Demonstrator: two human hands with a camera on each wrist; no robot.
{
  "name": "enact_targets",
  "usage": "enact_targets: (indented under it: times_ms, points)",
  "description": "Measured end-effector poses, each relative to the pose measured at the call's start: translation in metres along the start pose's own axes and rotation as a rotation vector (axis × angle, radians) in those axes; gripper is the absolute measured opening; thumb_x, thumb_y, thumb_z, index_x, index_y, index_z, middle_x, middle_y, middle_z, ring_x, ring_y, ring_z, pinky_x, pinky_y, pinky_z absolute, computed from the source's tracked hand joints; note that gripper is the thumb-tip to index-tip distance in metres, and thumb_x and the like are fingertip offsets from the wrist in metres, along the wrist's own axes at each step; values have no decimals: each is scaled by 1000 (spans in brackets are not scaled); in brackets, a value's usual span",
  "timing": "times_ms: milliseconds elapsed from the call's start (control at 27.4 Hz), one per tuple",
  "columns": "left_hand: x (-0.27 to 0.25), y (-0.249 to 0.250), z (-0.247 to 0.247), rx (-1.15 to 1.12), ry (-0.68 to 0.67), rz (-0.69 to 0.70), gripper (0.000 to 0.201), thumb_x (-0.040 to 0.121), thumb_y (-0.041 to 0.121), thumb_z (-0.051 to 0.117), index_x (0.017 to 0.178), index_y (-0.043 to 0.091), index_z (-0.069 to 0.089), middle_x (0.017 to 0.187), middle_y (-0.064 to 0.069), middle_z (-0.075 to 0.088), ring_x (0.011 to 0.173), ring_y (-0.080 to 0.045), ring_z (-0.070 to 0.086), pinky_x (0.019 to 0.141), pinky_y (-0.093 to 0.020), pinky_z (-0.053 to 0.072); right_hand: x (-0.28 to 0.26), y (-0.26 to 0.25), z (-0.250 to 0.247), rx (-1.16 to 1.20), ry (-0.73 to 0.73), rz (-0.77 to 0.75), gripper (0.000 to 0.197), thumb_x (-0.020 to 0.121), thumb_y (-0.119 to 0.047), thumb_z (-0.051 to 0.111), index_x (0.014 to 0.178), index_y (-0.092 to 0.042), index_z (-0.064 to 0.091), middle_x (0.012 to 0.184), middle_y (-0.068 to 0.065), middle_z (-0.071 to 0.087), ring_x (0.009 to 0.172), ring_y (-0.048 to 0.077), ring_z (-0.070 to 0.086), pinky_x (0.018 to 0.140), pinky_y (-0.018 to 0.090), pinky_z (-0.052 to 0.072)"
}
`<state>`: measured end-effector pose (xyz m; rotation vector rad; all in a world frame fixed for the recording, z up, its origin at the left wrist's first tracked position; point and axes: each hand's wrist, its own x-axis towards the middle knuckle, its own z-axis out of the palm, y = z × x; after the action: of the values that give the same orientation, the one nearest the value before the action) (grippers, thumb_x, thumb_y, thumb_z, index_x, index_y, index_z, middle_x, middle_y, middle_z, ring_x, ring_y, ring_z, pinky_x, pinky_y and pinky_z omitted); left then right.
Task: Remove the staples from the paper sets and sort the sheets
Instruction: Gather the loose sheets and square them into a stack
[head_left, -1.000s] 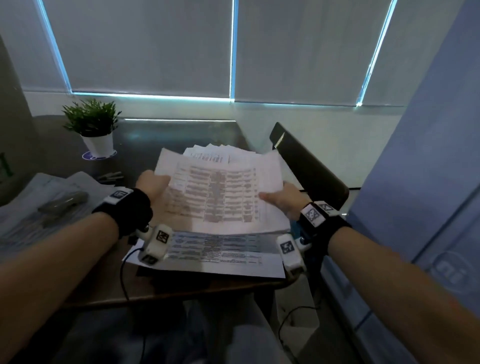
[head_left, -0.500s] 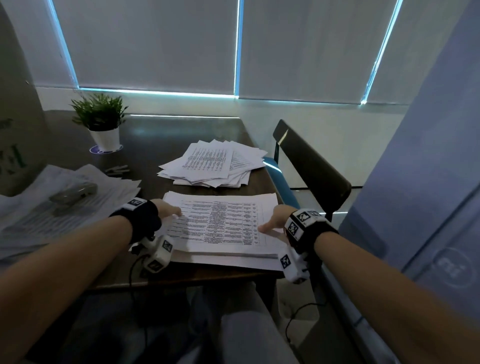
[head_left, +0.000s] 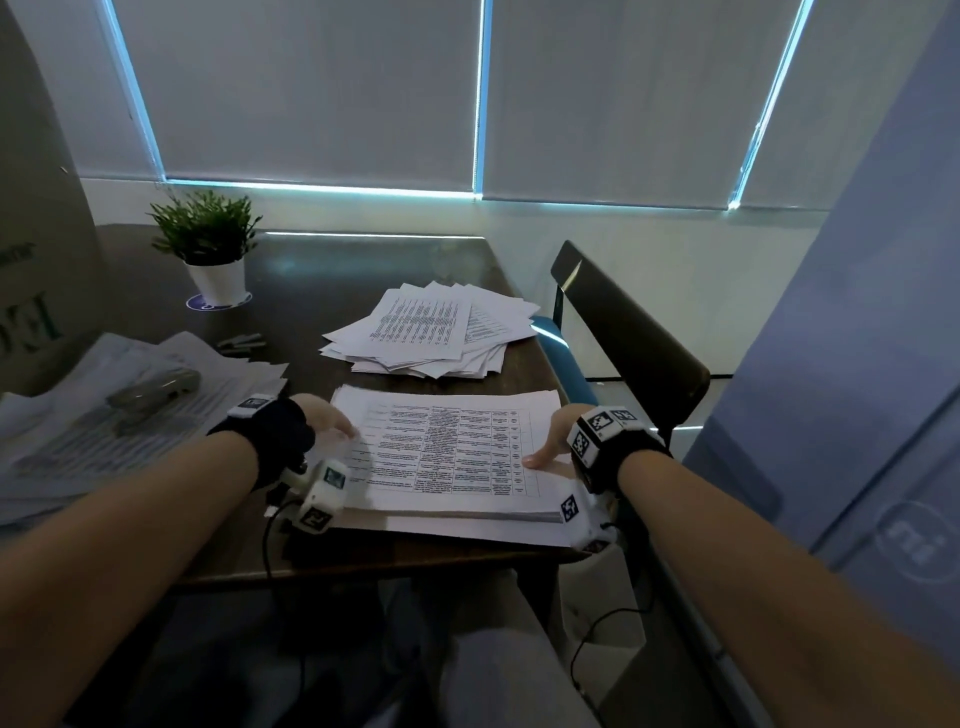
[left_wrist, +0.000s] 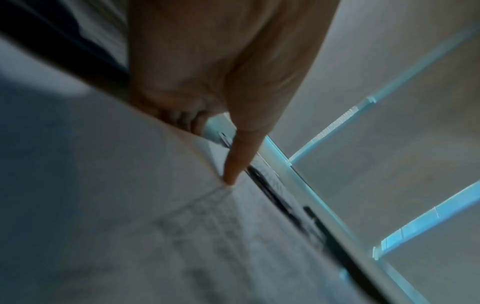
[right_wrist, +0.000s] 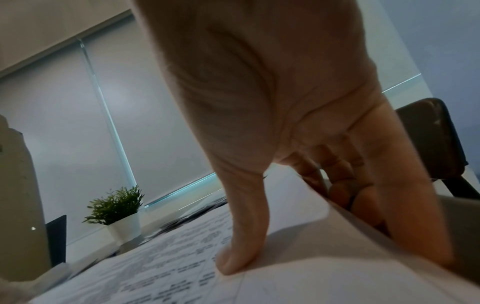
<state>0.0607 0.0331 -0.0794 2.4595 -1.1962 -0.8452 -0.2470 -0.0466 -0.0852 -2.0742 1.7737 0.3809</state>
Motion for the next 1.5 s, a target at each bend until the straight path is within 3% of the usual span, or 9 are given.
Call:
enact_targets:
  times_ms: [366, 548, 695, 804, 841, 914, 987, 1243, 1499]
  points:
    - [-14, 22, 6, -40, 57, 22, 48, 94, 27, 56, 131, -1, 50, 136, -16, 50, 123, -29, 48, 97, -31, 41, 4, 0, 2, -82, 38, -24, 59, 69, -62, 78, 101, -16, 58, 96, 0, 61, 99, 24, 61, 96, 39, 50]
    - [-1, 4, 5, -202, 0, 22, 48, 82, 20, 74, 119, -6, 56, 121, -21, 61, 102, -34, 59, 89, -40, 49, 1, 0, 3, -46, 39, 1, 64, 69, -66, 76, 102, -15, 57, 83, -1, 58, 94, 23, 59, 88, 34, 49]
    - [2, -2, -3, -535, 49, 276, 36, 82, 9, 72, 115, 5, 60, 115, -18, 65, 94, -32, 65, 86, -42, 53, 5, 18, 4, 321, 51, 13, 61, 72, -59, 78, 105, -11, 60, 94, -1, 63, 95, 21, 60, 84, 35, 47]
    - [-15, 4, -14, -706, 92, 451, 29, 84, 5, 69, 111, 8, 59, 105, -14, 67, 84, -29, 66, 70, -37, 56, 27, 38, 19, 956, 216, 34, 120, 36, -71, 87, 127, -1, 55, 122, 13, 65, 107, 30, 65, 92, 44, 54]
    - [-20, 7, -20, -756, 98, 505, 30, 84, 5, 69, 112, 7, 59, 102, -13, 67, 81, -26, 67, 65, -33, 55, 26, 41, 22, 1197, 208, -14, 120, 37, -65, 90, 130, 0, 54, 125, 17, 65, 107, 31, 66, 92, 46, 54]
    - [-27, 13, -34, -871, 111, 592, 35, 81, 7, 71, 114, 5, 60, 104, -15, 69, 82, -27, 69, 68, -38, 57, 12, 37, 15, 1492, 61, -200, 71, 73, -36, 82, 129, -2, 56, 126, 20, 64, 108, 32, 66, 90, 45, 55]
    - [-31, 21, -48, -951, 142, 700, 38, 80, 9, 72, 116, 5, 60, 109, -19, 68, 83, -25, 70, 75, -43, 58, 1, 32, -4, 1568, 34, -388, 44, 88, -14, 68, 130, -4, 56, 128, 18, 64, 110, 30, 66, 87, 43, 58]
    - [-31, 49, -63, -970, 269, 942, 26, 89, 7, 62, 108, 23, 55, 106, 3, 66, 90, -7, 67, 78, -27, 58, -27, 26, -82, 1520, 477, -669, 46, 76, -19, 75, 121, -16, 62, 117, 6, 71, 110, 26, 67, 89, 42, 57]
    - [1, 16, 11, -1108, 201, 586, 27, 90, 3, 42, 111, 18, 49, 103, -6, 60, 96, -28, 60, 69, -38, 50, -4, 29, -13, 1326, 397, -512, 44, 75, -16, 81, 115, -20, 65, 113, 3, 69, 112, 24, 62, 96, 40, 52]
